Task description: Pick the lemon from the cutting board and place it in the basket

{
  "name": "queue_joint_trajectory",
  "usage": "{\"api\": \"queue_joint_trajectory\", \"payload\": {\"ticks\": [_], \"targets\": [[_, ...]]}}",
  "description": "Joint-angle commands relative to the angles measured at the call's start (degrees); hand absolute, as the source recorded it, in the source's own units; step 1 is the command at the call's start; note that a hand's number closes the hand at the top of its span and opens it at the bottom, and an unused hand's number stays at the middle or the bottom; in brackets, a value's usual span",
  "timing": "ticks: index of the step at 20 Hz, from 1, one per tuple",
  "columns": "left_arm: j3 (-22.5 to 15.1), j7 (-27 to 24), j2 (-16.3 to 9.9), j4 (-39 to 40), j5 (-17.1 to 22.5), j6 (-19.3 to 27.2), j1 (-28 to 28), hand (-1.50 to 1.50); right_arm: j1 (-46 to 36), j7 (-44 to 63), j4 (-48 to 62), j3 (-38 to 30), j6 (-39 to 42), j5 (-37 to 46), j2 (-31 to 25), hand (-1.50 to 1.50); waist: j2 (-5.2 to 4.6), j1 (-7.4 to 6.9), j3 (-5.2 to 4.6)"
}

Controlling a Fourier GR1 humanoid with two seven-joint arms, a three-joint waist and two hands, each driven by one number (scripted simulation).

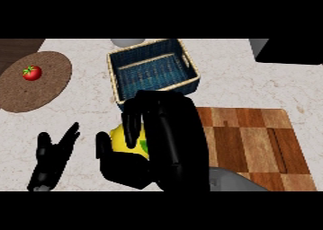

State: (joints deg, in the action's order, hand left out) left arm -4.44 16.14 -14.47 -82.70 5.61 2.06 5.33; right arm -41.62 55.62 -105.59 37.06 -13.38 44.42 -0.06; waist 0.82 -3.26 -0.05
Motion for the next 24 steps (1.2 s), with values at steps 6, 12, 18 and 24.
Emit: {"api": "queue_joint_trajectory", "payload": {"ticks": [6, 12, 18, 24], "targets": [[0.5, 1.2, 0.3, 3.1, 0.6, -1.0, -1.5, 0.00, -29.8, 15.7, 18.0, -12.1, -1.1, -6.4, 0.0, 1.50, -1.01, -0.12, -0.27], [1.0, -1.0, 1.0, 3.3, 0.3, -0.4, 1.1, 0.00, -39.6, 9.7, 35.4, -16.3, -1.8, -10.4, 0.0, 1.50, -1.29, 0.26, -0.18], [0.0, 1.0, 1.9, 1.8, -0.7, 0.0, -0.5, 0.00, -44.7, 0.4, 49.9, -17.8, -5.8, -16.3, 0.0, 1.50, -1.45, 0.63, -0.10], [2.5, 0.5, -0.9, 0.2, 1.5, -2.8, 2.5, 0.00, -39.3, -8.4, 55.1, -19.0, -14.9, -21.4, 0.1, 1.50, -1.41, 0.56, -0.01]]}}
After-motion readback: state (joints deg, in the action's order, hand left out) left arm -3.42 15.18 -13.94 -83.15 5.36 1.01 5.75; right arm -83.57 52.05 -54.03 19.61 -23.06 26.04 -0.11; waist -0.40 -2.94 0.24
